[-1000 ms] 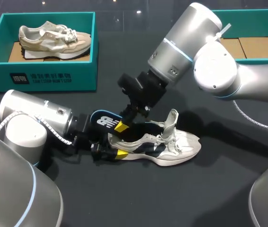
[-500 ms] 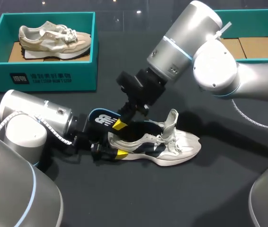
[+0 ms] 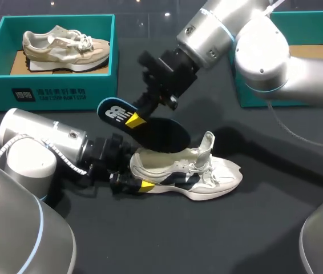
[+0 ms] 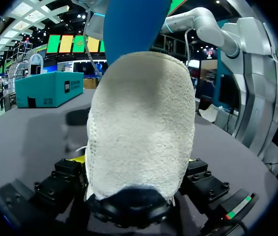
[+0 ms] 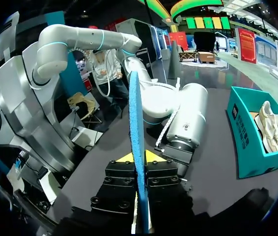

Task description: Take the shoe out of the shoebox, open the shoe tongue, remove and reinsert the insole, then place the shoe into the shoebox

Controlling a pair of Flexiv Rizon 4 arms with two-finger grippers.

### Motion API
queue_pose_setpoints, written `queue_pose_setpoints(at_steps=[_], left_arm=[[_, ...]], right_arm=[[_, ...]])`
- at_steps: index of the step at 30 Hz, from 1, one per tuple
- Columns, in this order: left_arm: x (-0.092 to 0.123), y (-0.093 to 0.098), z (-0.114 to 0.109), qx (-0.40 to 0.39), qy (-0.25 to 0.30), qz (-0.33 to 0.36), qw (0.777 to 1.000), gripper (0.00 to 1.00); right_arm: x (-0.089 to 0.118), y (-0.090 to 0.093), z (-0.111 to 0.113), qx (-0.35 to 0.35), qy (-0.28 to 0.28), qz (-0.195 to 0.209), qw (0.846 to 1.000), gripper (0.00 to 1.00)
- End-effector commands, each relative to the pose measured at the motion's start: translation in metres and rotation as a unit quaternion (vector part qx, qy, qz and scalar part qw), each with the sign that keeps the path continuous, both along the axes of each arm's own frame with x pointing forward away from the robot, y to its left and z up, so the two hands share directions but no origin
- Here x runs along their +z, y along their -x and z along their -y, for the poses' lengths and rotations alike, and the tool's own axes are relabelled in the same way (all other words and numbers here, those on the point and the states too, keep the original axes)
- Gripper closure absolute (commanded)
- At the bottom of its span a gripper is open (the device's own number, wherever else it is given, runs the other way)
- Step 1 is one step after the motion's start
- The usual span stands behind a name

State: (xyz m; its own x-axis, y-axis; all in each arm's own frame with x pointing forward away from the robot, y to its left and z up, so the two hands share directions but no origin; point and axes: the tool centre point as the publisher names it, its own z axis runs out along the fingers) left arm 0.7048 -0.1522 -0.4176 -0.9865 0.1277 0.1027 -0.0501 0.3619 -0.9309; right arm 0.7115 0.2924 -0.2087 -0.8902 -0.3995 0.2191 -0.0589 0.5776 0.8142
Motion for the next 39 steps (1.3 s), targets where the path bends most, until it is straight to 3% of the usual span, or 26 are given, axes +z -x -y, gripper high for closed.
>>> queue_pose_setpoints(at_steps=[1,8,15,19,35,39], left_arm=[[-0.001,0.000,0.001,0.000,0.000,0.000,1.000,1.00],[-0.001,0.000,0.001,0.000,0.000,0.000,1.000,1.00],[-0.001,0.000,0.001,0.000,0.000,0.000,1.000,1.00],[-0.001,0.000,0.001,0.000,0.000,0.000,1.000,1.00],[-0.001,0.000,0.001,0.000,0.000,0.000,1.000,1.00],[-0.001,0.000,0.001,0.000,0.000,0.000,1.000,1.00]], right_arm=[[-0.003,0.004,0.002,-0.005,-0.004,0.001,1.000,1.00],[-0.003,0.004,0.002,-0.005,-0.004,0.001,1.000,1.00],[0.047,0.015,0.021,-0.002,-0.038,0.043,0.998,1.00],[0.090,0.017,0.043,0.003,-0.123,0.025,0.992,1.00],[0.090,0.017,0.043,0.003,-0.123,0.025,0.992,1.00],[0.120,0.031,0.068,-0.023,-0.162,0.028,0.986,1.00]])
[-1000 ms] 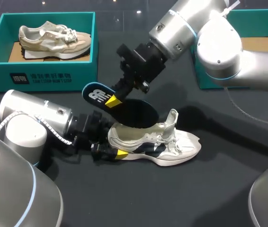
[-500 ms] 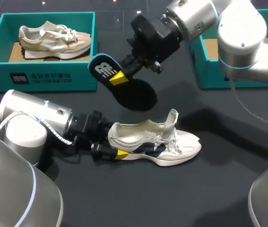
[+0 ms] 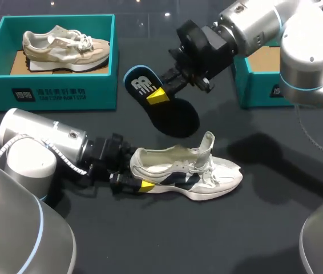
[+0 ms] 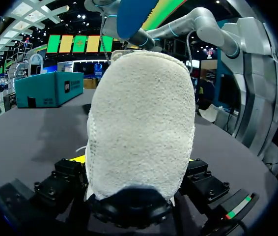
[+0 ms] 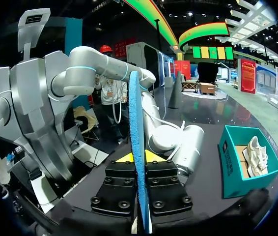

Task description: Take the shoe out of the shoebox, open the shoe tongue, remove and reinsert the insole, then place the shoe into the shoebox

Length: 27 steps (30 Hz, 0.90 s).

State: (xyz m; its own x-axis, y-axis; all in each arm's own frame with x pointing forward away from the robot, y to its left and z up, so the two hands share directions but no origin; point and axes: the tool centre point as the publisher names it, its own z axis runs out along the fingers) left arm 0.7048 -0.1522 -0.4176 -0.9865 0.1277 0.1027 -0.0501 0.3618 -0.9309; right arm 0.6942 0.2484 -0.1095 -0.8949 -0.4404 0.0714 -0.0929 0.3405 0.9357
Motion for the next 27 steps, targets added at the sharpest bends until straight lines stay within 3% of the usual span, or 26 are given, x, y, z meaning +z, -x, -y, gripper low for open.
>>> queue_pose_setpoints(at_steps=[1,3,4,18,23,24,27], left_arm=[[-0.001,0.000,0.001,0.000,0.000,0.000,1.000,1.00],[-0.001,0.000,0.001,0.000,0.000,0.000,1.000,1.00],[-0.001,0.000,0.001,0.000,0.000,0.000,1.000,1.00],[-0.001,0.000,0.001,0.000,0.000,0.000,1.000,1.00],[-0.001,0.000,0.001,0.000,0.000,0.000,1.000,1.00],[-0.001,0.000,0.001,0.000,0.000,0.000,1.000,1.00],[-0.001,0.000,0.001,0.000,0.000,0.000,1.000,1.00]], right_arm=[[0.030,0.019,0.032,-0.050,-0.033,0.008,0.998,1.00],[0.047,0.030,0.047,-0.065,-0.089,-0.009,0.994,1.00],[0.059,0.038,0.053,-0.087,-0.067,0.006,0.994,1.00],[0.059,0.038,0.053,-0.087,-0.067,0.006,0.994,1.00],[0.074,0.063,0.080,-0.111,-0.076,-0.059,0.989,1.00],[0.076,0.071,0.085,-0.112,-0.084,-0.063,0.988,1.00],[0.076,0.071,0.085,-0.112,-0.084,-0.063,0.988,1.00]])
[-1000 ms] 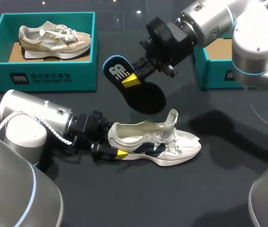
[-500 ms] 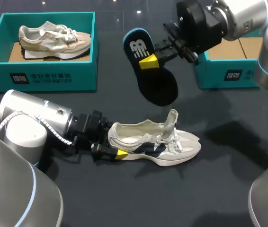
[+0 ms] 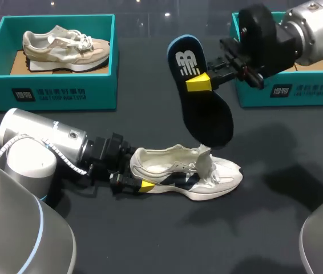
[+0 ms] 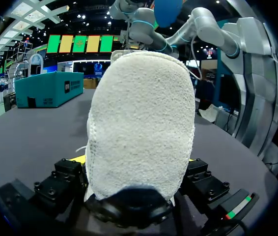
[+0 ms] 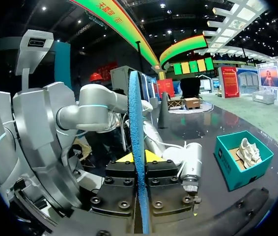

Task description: Take the shoe out of the shoebox, open the shoe tongue, remove and reinsert the insole, then place the shoe into the shoebox

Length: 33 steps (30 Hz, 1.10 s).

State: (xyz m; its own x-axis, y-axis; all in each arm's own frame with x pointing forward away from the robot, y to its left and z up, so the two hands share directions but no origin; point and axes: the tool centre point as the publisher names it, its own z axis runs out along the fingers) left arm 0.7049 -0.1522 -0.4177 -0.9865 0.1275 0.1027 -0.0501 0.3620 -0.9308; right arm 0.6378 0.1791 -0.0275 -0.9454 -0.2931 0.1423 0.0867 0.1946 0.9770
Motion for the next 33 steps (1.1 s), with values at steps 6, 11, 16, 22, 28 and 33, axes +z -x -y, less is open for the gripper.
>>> queue_pose_setpoints(at_steps=[6,11,16,22,28,33], left_arm=[[-0.001,0.000,0.001,0.000,0.000,0.000,1.000,1.00],[-0.001,0.000,0.001,0.000,0.000,0.000,1.000,1.00],[-0.001,0.000,0.001,0.000,0.000,0.000,1.000,1.00],[-0.001,0.000,0.001,0.000,0.000,0.000,1.000,1.00],[-0.001,0.000,0.001,0.000,0.000,0.000,1.000,1.00],[-0.001,0.000,0.001,0.000,0.000,0.000,1.000,1.00]], right_arm=[[-0.006,0.015,0.016,-0.025,-0.006,0.004,1.000,1.00],[-0.003,0.019,0.018,-0.045,-0.006,-0.008,0.999,1.00],[-0.003,0.041,0.024,-0.097,-0.023,-0.055,0.993,1.00],[-0.003,0.047,0.028,-0.107,-0.027,-0.068,0.992,1.00],[-0.006,0.045,0.031,-0.109,-0.034,-0.065,0.991,1.00],[-0.007,0.045,0.038,-0.131,-0.034,-0.088,0.987,1.00]])
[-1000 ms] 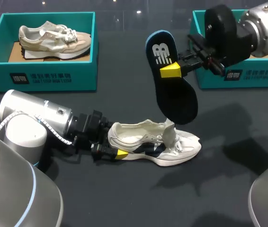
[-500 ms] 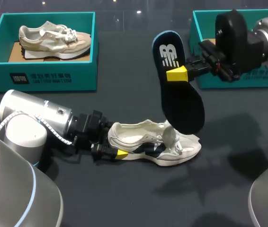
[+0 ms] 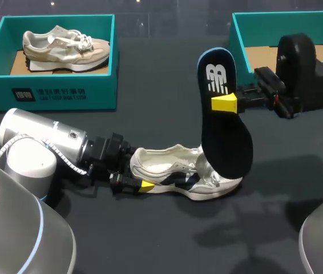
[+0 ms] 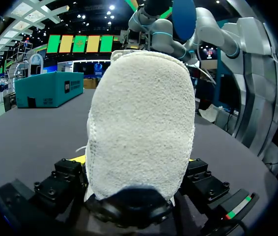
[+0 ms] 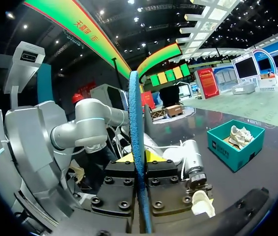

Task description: Take the shoe out of the shoebox, open the shoe tongue, remove and reinsert the insole, then place the shoe into the shoebox

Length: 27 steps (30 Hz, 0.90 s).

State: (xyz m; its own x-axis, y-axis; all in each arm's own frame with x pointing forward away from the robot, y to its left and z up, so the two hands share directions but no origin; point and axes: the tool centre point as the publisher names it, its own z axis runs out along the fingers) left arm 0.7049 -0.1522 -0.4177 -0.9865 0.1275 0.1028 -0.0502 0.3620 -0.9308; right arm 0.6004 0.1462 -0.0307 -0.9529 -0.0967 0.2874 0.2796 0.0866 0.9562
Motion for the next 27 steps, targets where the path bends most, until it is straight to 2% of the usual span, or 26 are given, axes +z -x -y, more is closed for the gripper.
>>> queue_pose_setpoints(at_steps=[1,4,16,17,18,19,20,27], left_arm=[[-0.001,0.000,0.001,0.000,0.000,0.000,1.000,1.00],[-0.001,0.000,0.001,0.000,0.000,0.000,1.000,1.00],[-0.001,0.001,-0.001,-0.001,-0.003,-0.004,1.000,1.00],[-0.001,0.001,-0.002,0.000,-0.005,-0.007,1.000,0.96],[-0.002,0.001,-0.002,0.000,-0.006,-0.007,1.000,0.71],[-0.002,0.002,-0.003,0.000,-0.009,-0.007,1.000,0.14],[-0.002,0.002,-0.005,0.001,-0.011,-0.007,1.000,0.00],[0.003,0.003,-0.016,0.003,-0.037,-0.001,0.999,0.00]], right_arm=[[-0.004,0.008,0.006,-0.024,-0.002,-0.011,1.000,1.00],[-0.005,0.009,0.009,-0.031,0.001,-0.027,0.999,1.00],[-0.005,0.009,0.010,-0.031,0.001,-0.029,0.999,1.00],[-0.005,0.009,0.010,-0.031,0.001,-0.029,0.999,1.00],[-0.005,0.009,0.010,-0.031,0.001,-0.029,0.999,1.00],[-0.005,0.009,0.010,-0.031,0.001,-0.029,0.999,1.00],[-0.005,0.009,0.010,-0.031,0.001,-0.029,0.999,1.00],[-0.005,0.009,0.010,-0.031,0.001,-0.029,0.999,1.00]])
